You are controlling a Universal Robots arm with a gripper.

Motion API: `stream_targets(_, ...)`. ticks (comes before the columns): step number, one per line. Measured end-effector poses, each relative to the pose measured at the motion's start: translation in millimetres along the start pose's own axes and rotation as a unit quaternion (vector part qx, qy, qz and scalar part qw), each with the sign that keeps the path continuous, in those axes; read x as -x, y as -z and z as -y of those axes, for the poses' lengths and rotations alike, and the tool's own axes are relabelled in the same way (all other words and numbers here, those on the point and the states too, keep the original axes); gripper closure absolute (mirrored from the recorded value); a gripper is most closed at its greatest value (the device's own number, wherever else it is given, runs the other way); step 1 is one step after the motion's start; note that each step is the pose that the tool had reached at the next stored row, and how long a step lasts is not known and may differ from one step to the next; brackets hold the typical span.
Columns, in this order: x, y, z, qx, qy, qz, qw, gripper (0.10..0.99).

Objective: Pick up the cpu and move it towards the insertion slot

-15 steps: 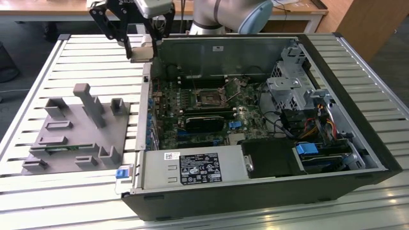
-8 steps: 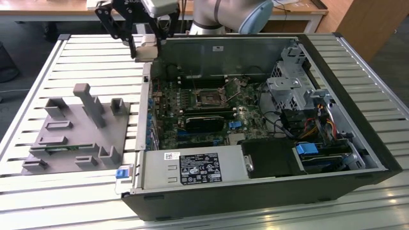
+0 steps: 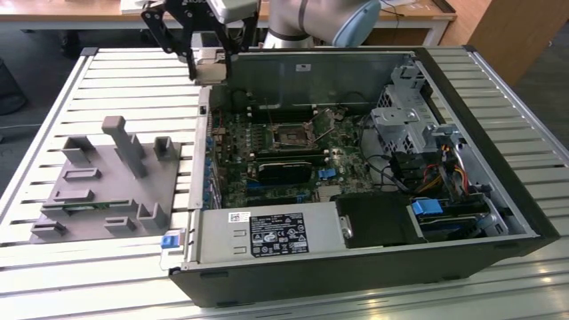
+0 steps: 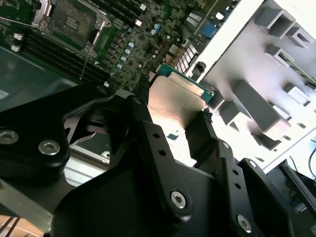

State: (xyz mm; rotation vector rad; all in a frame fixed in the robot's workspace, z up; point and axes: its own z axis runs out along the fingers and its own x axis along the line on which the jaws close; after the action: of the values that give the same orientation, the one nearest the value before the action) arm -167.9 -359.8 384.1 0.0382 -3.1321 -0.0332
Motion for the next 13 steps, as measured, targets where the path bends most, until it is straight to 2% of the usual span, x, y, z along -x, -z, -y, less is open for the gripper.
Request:
stream_targets(9, 17.3, 0.0, -3.6, 0.0, 0.001, 0.0, 1.0, 0.545)
stream_targets(10, 22.1, 0.1, -4.6, 0.0, 0.001, 0.0, 1.0, 0.545)
stream_targets(13, 28.8, 0.1, -5.8, 0.0, 0.001, 0.0, 1.0, 0.545)
